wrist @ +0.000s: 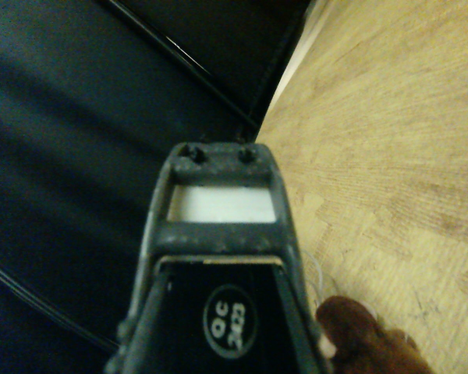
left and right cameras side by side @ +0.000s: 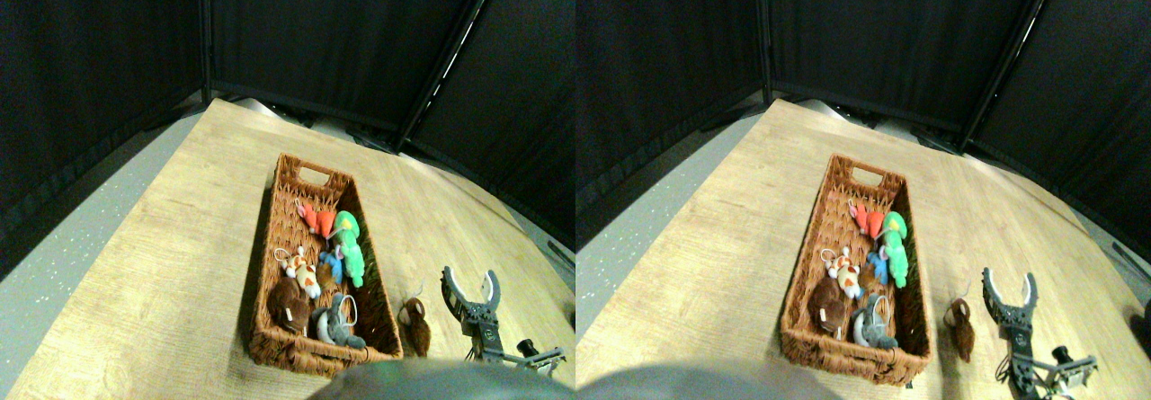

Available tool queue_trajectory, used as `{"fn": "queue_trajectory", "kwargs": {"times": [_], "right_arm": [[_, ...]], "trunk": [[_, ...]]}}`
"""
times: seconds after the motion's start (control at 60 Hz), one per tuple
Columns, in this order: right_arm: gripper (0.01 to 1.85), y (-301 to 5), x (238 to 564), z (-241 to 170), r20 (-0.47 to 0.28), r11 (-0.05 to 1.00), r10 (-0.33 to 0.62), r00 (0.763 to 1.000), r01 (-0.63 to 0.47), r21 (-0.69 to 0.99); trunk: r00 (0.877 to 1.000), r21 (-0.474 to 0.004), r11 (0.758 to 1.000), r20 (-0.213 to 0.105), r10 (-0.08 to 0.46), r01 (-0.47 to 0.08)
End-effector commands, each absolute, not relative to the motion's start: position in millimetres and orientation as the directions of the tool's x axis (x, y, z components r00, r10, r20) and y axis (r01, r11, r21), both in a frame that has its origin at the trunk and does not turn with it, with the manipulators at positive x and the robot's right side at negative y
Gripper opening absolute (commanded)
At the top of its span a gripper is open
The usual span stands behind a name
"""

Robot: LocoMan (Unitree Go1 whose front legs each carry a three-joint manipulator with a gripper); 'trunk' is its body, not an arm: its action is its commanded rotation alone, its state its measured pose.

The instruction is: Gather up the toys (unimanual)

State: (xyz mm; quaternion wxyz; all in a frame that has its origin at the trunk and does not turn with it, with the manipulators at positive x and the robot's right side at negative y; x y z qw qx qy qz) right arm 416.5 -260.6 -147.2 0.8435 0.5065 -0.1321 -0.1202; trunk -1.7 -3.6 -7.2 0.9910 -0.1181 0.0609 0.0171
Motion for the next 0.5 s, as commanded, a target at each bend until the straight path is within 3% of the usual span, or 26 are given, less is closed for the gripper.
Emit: {"fn": "queue_trajectory", "kwargs": {"times": [0.017, 0.067, 0.5], "right_arm": [[0.47, -260.4, 416.2, -146.7, 0.115, 0.451, -0.341, 0.933, 0.055, 0.891], [0.49, -262.0, 415.2, -151.1, 0.099, 0.422, -0.303, 0.948, 0.040, 0.906], [0.67, -256.0, 402.8, -189.2, -0.082, 0.289, -0.265, 0.961, 0.161, 0.944]], "trunk": [[0.991, -0.246, 0.968, -0.130, 0.017, -0.049], [0.991, -0.249, 0.967, -0.131, 0.019, -0.052], [0.990, -0.280, 0.957, -0.138, 0.040, -0.078]]}}
